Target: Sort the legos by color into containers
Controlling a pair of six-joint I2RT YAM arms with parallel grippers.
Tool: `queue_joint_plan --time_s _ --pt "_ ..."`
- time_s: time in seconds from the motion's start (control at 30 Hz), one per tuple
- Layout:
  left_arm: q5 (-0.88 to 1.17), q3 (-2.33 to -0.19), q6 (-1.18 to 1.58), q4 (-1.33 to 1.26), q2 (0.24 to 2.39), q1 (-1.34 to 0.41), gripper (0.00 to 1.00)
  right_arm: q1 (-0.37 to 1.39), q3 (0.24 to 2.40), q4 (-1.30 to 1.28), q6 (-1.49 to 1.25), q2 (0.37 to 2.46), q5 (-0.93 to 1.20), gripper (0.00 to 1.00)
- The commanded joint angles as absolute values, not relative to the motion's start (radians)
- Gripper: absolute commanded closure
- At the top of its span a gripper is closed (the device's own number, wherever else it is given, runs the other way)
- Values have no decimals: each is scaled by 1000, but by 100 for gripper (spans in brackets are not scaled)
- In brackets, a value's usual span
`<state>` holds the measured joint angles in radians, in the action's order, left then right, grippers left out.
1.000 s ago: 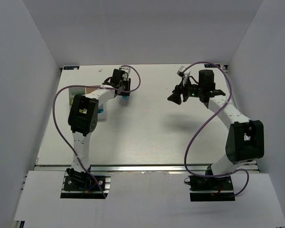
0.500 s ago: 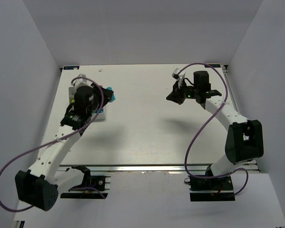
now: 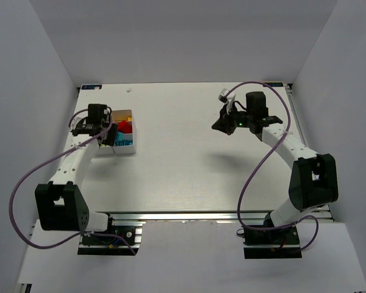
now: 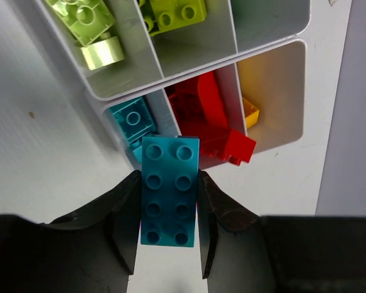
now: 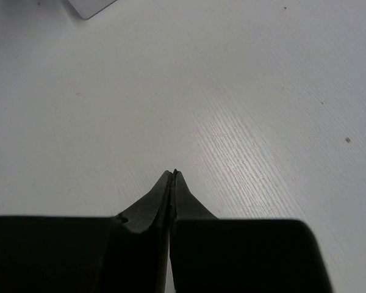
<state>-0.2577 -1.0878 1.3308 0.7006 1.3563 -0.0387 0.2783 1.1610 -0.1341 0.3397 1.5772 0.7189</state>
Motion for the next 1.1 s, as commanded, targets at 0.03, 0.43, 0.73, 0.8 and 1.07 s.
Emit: queue_joint_plan --time_s 0.03,0.43,0.73,0.8,1.07 --pt "-192 -1180 1390 738 1402 -21 99 282 1134 -115 331 1534 715 100" --pt "-78 -1120 1463 680 1451 -9 93 282 1115 -101 325 1525 713 100" --pt "-89 -1115 1477 698 1471 -9 86 284 1118 -101 327 1528 713 100" --pt "-94 -1117 1488 710 1488 -9 86 282 1118 -101 327 1525 713 100" --pt "-112 -1130 1506 719 1523 -8 85 282 1106 -100 331 1522 713 100"
